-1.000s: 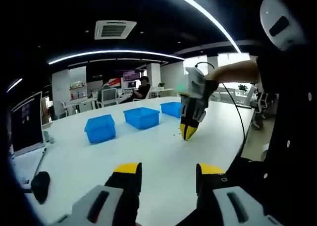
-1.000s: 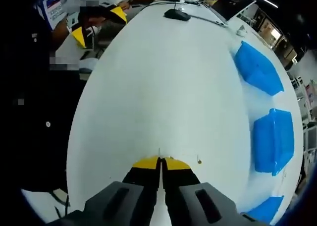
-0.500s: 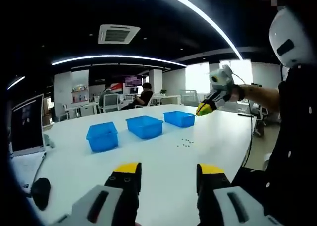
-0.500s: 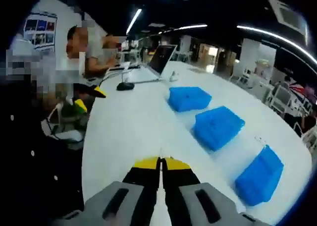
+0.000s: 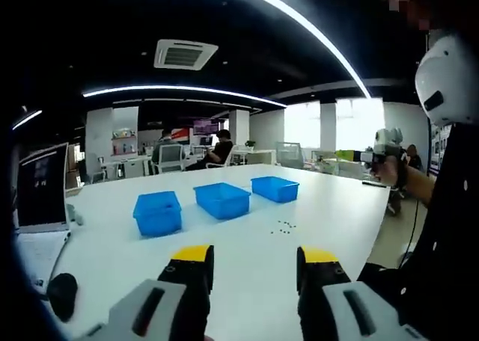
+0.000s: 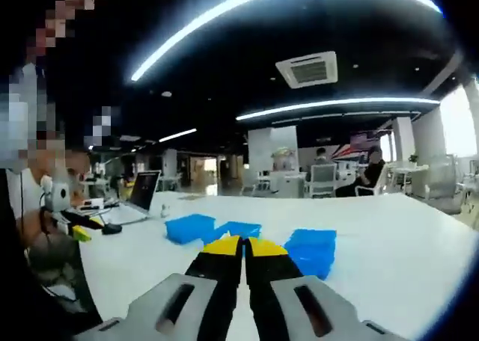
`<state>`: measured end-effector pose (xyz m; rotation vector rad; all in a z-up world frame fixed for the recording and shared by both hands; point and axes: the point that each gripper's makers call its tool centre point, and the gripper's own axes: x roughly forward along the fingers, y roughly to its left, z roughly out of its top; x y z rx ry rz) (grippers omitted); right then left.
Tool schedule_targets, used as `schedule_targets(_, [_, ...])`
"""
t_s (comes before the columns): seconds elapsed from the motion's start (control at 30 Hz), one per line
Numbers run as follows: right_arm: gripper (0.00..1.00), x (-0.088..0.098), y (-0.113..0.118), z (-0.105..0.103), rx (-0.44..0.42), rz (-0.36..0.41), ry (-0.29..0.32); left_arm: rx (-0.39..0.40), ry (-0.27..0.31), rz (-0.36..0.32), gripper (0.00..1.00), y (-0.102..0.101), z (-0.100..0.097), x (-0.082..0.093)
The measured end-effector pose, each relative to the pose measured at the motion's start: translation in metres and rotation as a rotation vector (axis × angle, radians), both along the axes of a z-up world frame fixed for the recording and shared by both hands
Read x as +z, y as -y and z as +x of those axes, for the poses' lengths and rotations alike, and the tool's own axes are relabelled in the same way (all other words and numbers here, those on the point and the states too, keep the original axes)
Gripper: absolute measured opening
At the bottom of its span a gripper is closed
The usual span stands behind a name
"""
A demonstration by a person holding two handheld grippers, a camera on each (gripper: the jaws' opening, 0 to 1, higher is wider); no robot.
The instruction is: Pick up the resistors one by one and place each resistor into its matching bin, sorting the parts by color and model until every resistor is separated into the correct bin for its type
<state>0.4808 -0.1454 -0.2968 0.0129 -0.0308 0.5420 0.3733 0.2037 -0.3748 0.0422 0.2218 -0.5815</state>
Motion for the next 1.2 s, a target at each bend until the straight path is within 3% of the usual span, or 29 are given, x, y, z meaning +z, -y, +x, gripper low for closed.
schedule_targets(0.13, [0.05, 0.010, 0.007, 0.027, -0.028, -0.053, 0.032, -0.001, 0.000, -0.006, 0.46, 0.001, -0.001, 0.000])
schedule_targets(0.3, [0.05, 0.017, -0.004, 0.070, -0.001, -0.111, 0.048, -0.002, 0.004, -0.011, 0.46, 0.004, -0.005, 0.000])
schedule_targets(0.43, [0.05, 0.021, -0.016, 0.111, 0.019, -0.103, 0.036, -0.009, 0.000, -0.003, 0.46, 0.006, -0.011, -0.002])
schedule_targets(0.67, [0.05, 0.004, -0.019, 0.181, 0.006, -0.114, -0.004, -0.003, 0.011, -0.004, 0.45, 0.004, -0.017, 0.003])
schedule_targets(0.9, [0.05, -0.027, -0.018, 0.215, -0.036, -0.210, -0.073, 0.017, 0.018, -0.008, 0.45, -0.002, -0.019, 0.006])
schedule_targets(1.2, [0.05, -0.032, -0.021, 0.218, -0.038, -0.231, -0.097, 0.015, 0.009, 0.002, 0.45, -0.002, -0.022, 0.004])
